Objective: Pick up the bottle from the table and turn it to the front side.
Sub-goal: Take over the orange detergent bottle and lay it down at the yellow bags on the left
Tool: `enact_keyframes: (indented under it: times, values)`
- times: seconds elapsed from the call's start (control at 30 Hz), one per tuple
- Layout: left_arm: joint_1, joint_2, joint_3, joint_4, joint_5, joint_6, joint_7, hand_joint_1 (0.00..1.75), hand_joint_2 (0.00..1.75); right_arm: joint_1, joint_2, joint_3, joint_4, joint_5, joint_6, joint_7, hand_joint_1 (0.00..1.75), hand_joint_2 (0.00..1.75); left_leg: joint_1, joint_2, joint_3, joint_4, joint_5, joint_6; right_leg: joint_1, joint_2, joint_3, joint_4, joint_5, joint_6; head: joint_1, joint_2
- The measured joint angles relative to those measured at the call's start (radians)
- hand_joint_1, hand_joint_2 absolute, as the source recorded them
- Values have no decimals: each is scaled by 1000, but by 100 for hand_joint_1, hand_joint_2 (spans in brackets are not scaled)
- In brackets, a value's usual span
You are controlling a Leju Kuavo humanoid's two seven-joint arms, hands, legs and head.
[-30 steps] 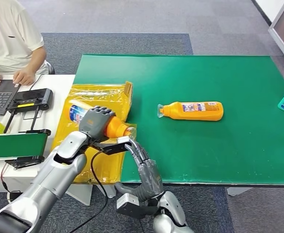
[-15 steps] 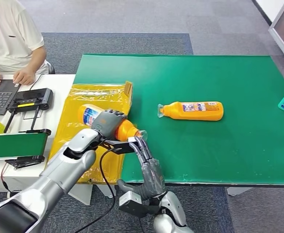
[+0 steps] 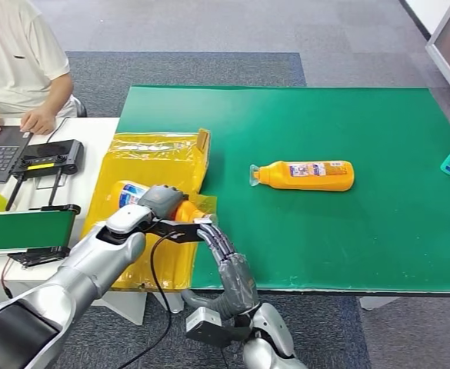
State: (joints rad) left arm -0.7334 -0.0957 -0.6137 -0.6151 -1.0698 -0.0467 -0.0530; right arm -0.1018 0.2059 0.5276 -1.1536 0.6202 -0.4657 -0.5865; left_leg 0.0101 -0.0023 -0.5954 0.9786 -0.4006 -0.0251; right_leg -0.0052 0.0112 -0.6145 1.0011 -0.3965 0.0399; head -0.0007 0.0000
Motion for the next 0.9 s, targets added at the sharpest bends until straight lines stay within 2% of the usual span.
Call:
enact_keyframes:
  times: [0.07,0.13,0.2,0.27,0.9]
  values:
    - [0,1,-1,14,7,-6,0,175,175,0,0,0,0,-3,0,-6,0,175,0,0,0,0,0,0,0,0,0,0,0,0,0,0]
    - [-1,2,-1,24,16,-11,2,161,175,1,0,0,0,-11,0,-14,0,175,0,0,0,0,0,0,0,0,0,0,0,0,0,0]
    - [-6,4,0,34,26,-14,9,74,175,2,0,0,0,-17,1,-22,0,175,0,0,0,0,0,0,0,0,0,0,0,0,0,0]
    - [-10,6,4,43,35,-11,18,0,175,4,0,0,-2,-18,2,-27,0,175,0,0,0,0,0,0,0,0,0,0,0,0,0,0]
    - [-4,41,25,64,9,16,56,0,175,18,0,-16,-14,-33,21,-40,0,175,0,0,0,0,1,0,0,0,0,0,0,0,0,0]
